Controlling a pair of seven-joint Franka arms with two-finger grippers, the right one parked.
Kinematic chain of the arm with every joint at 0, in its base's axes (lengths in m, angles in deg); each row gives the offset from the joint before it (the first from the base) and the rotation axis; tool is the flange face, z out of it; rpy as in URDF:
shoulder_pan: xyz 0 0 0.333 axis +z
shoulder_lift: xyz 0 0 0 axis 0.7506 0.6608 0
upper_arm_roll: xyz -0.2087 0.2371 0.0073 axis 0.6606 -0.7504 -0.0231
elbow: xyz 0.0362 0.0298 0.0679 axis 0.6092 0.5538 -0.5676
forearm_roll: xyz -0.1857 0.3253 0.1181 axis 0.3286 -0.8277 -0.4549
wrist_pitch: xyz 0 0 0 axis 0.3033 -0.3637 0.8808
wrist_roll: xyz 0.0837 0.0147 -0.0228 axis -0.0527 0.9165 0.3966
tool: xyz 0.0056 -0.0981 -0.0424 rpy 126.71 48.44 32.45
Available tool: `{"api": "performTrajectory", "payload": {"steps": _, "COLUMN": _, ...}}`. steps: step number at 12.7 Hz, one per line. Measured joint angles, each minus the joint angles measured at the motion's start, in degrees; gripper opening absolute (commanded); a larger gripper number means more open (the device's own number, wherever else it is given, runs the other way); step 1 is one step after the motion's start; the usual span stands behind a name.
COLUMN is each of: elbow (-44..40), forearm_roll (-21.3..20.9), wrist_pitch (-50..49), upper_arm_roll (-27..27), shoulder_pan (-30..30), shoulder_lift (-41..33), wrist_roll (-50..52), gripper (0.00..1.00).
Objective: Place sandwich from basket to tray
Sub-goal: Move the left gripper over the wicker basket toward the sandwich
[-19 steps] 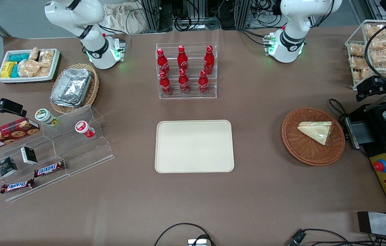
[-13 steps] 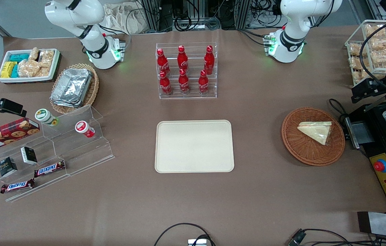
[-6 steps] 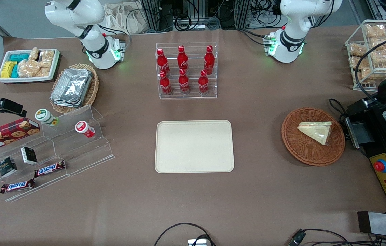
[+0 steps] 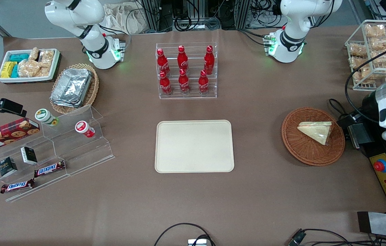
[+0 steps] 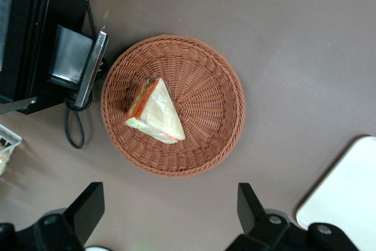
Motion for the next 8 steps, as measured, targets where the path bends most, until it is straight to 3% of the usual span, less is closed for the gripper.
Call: {"api": "performTrajectory", "payload": {"steps": 8, "elbow": 27.2, "forearm_roll": 2.9, "wrist_pitch": 25.3, "upper_arm_roll": -5.0, "shoulder_pan": 0.2, "shoulder_lift": -7.0, "wrist_roll": 3.1, "gripper": 1.0}}
